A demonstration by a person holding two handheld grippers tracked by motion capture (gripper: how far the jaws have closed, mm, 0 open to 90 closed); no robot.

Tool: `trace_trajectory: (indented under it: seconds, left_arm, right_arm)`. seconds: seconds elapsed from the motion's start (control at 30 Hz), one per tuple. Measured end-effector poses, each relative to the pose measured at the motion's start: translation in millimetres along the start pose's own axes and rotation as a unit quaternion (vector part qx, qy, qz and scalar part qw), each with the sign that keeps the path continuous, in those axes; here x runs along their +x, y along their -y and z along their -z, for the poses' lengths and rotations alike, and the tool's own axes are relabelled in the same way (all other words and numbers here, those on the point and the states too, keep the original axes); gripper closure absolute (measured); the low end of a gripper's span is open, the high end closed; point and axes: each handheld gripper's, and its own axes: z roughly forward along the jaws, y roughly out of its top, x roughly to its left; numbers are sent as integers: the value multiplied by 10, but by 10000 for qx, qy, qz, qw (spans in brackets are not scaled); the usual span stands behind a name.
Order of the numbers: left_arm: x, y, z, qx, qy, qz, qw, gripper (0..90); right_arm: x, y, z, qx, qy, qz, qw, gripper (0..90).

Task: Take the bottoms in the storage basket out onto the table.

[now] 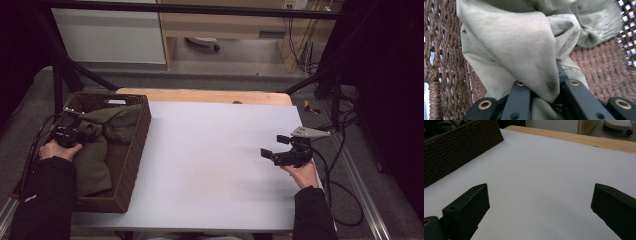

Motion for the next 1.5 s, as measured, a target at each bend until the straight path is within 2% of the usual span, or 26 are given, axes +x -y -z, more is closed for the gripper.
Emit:
trace_trajectory:
  seconds: [0.27,0.6,1.2,1.5]
  left_arm:
    - [-13,7,99,-250,96,31,9996,817]
    - [-47,20,246,-546,173,-42,9984,820]
    - [-94,-5,521,-1156,380,-147,9925,822]
    - [-110,-22,612,-1315,436,-210,9901,824]
  right_arm:
    - [2,0,-6,21,-7,-21,10000,25]
    - [5,6,-18,65,0,2,10000,25]
    - [5,11,-36,97,3,22,10000,25]
    - [6,11,-37,95,-3,19,10000,25]
